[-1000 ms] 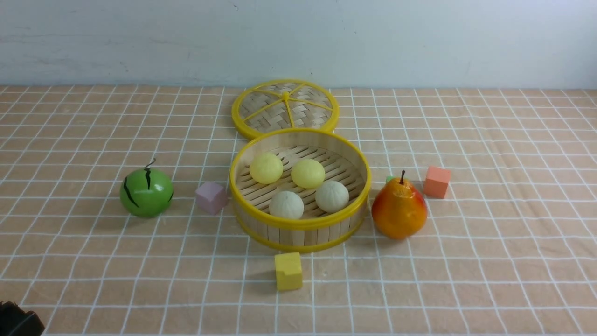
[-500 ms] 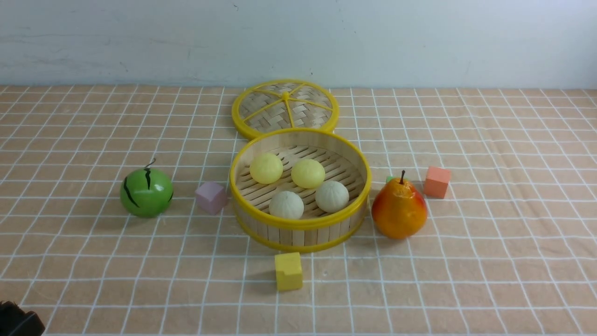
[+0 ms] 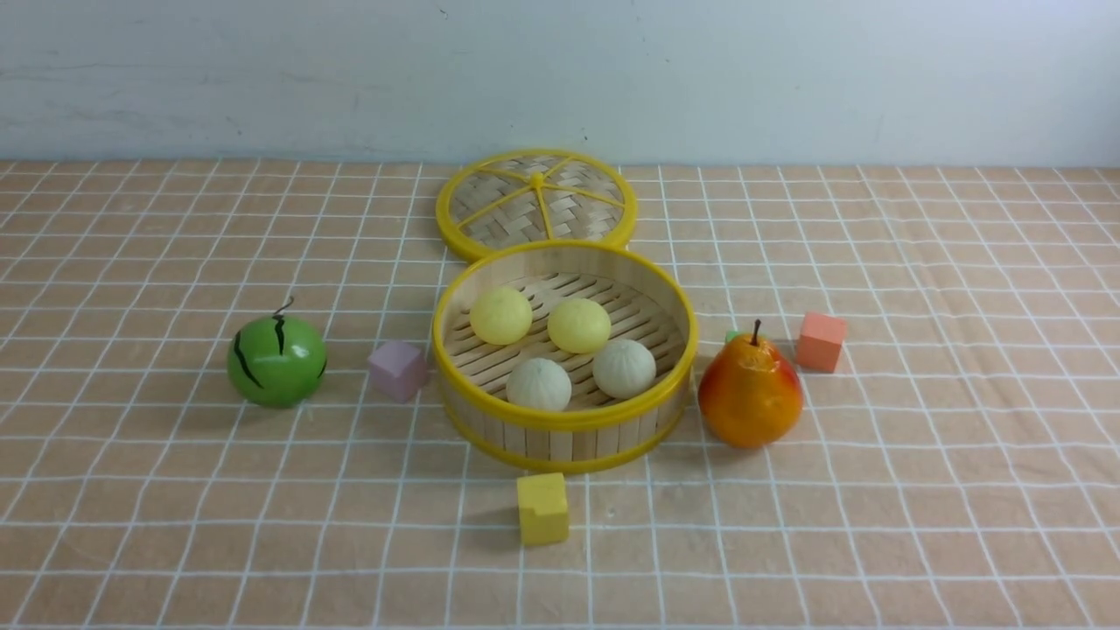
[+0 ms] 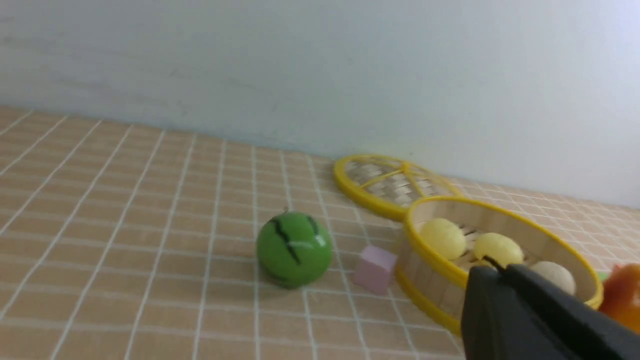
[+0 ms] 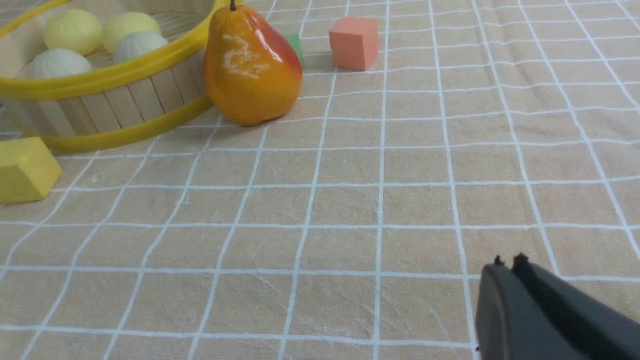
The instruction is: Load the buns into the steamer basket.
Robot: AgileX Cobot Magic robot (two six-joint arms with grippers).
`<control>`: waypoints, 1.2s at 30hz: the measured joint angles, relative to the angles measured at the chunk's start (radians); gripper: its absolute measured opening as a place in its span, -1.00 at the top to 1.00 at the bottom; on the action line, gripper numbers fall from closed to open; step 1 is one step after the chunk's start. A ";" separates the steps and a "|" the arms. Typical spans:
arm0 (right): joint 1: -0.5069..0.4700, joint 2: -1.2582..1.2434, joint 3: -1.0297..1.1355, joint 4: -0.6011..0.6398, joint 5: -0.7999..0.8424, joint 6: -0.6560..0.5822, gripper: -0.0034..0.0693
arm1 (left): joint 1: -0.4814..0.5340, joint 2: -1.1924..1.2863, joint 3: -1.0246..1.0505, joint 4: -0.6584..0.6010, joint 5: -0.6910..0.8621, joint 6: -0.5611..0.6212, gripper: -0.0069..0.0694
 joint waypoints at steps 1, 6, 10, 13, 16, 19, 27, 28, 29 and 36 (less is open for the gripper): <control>0.000 0.000 0.000 0.000 0.000 0.000 0.87 | 0.002 0.000 0.006 0.016 0.000 -0.026 0.85; 0.000 0.000 0.000 0.000 0.000 0.000 0.84 | 0.014 0.000 0.132 0.112 0.132 -0.249 0.85; 0.000 0.000 0.000 0.000 0.000 0.000 0.82 | 0.014 0.000 0.138 0.110 0.193 -0.274 0.85; 0.000 0.000 0.000 0.000 0.000 0.000 0.82 | 0.014 0.000 0.138 0.108 0.189 -0.278 0.85; 0.000 0.000 0.000 0.000 0.000 0.000 0.82 | 0.014 0.000 0.138 0.106 0.187 -0.278 0.85; 0.000 0.000 0.000 0.000 0.000 0.000 0.82 | 0.014 0.000 0.138 0.105 0.187 -0.278 0.85; 0.000 0.000 0.000 0.000 0.001 0.000 0.82 | 0.014 0.000 0.138 0.104 0.187 -0.278 0.85; 0.000 0.000 0.000 0.000 0.001 0.000 0.82 | 0.014 0.000 0.138 0.104 0.187 -0.278 0.85; 0.000 0.000 0.000 0.000 0.001 0.000 0.82 | 0.014 0.000 0.138 0.104 0.187 -0.278 0.85; 0.000 0.000 0.000 0.000 0.001 0.000 0.82 | 0.014 0.000 0.138 0.104 0.187 -0.278 0.85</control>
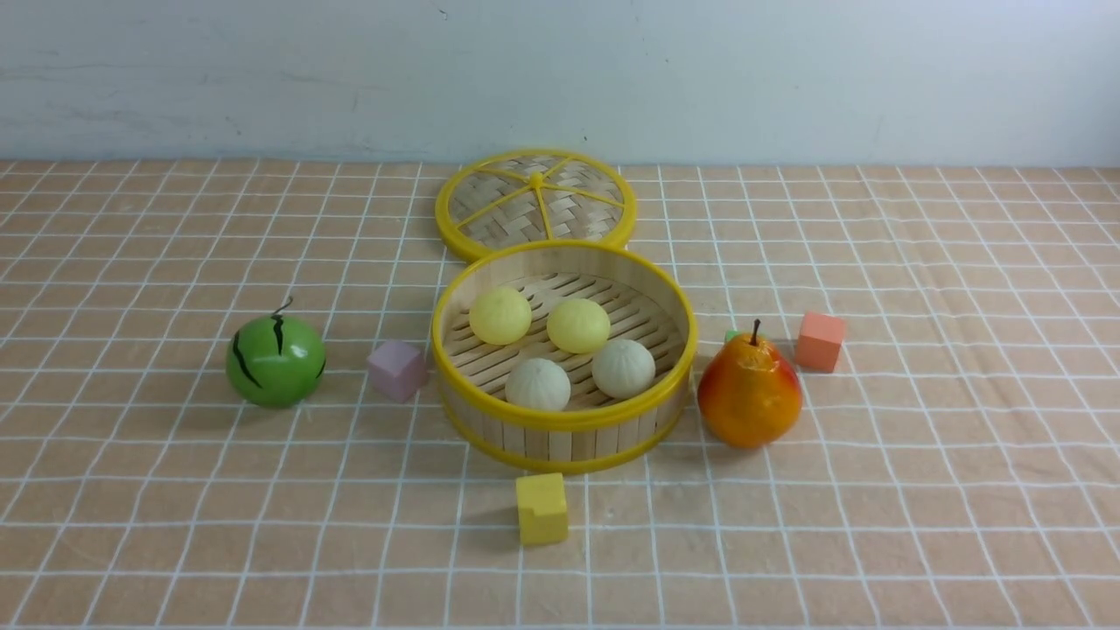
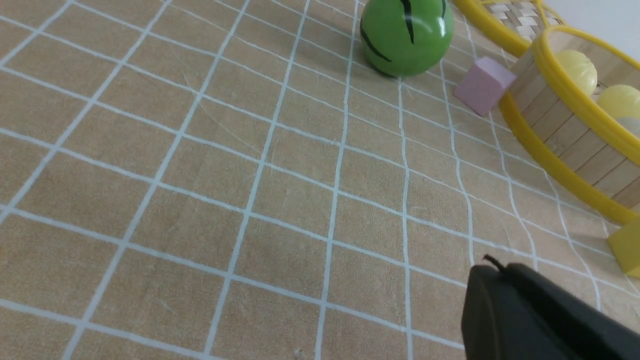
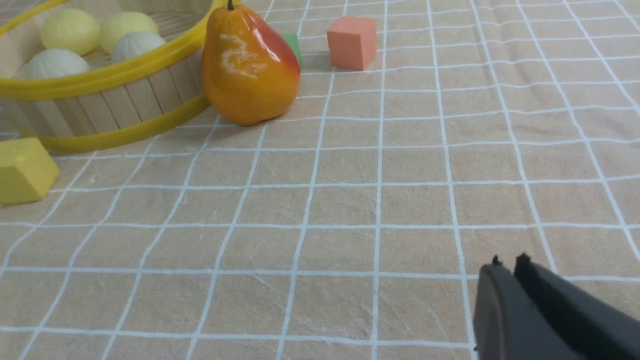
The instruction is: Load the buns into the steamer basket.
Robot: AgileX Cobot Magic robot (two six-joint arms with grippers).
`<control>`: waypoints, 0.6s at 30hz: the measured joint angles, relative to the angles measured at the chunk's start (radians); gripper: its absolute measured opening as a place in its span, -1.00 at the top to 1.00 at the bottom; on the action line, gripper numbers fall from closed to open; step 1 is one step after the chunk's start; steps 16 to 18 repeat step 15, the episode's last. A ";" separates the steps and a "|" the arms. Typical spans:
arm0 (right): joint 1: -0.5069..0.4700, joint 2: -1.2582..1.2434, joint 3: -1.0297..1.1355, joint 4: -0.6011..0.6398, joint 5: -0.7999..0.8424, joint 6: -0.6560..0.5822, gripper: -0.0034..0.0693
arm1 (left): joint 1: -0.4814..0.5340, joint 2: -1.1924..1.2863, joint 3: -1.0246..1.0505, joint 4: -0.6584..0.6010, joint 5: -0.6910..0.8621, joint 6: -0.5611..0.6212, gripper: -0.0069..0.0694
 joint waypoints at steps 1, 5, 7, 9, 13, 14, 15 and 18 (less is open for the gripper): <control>0.000 0.000 0.000 0.000 0.000 0.000 0.82 | 0.000 0.000 0.000 0.000 0.000 0.000 0.85; 0.000 0.000 0.000 0.000 0.000 0.001 0.82 | 0.000 0.000 0.000 0.000 0.000 0.000 0.85; 0.000 0.000 0.000 0.000 0.000 0.001 0.82 | 0.000 0.000 0.000 0.000 0.000 0.000 0.85; 0.000 0.000 0.000 0.000 -0.001 0.001 0.82 | 0.000 0.000 0.000 0.000 0.000 0.000 0.85; 0.000 0.000 0.000 0.000 -0.001 0.001 0.80 | 0.000 0.000 0.000 0.000 0.000 0.000 0.85; 0.000 0.000 0.000 0.000 -0.001 0.001 0.79 | 0.000 0.000 0.000 0.000 0.000 0.000 0.85; 0.000 0.000 0.000 0.000 -0.001 0.001 0.79 | 0.000 0.000 0.000 0.000 0.000 0.000 0.85; 0.000 0.000 0.000 0.000 -0.001 0.001 0.79 | 0.000 0.000 0.000 0.000 0.000 0.000 0.85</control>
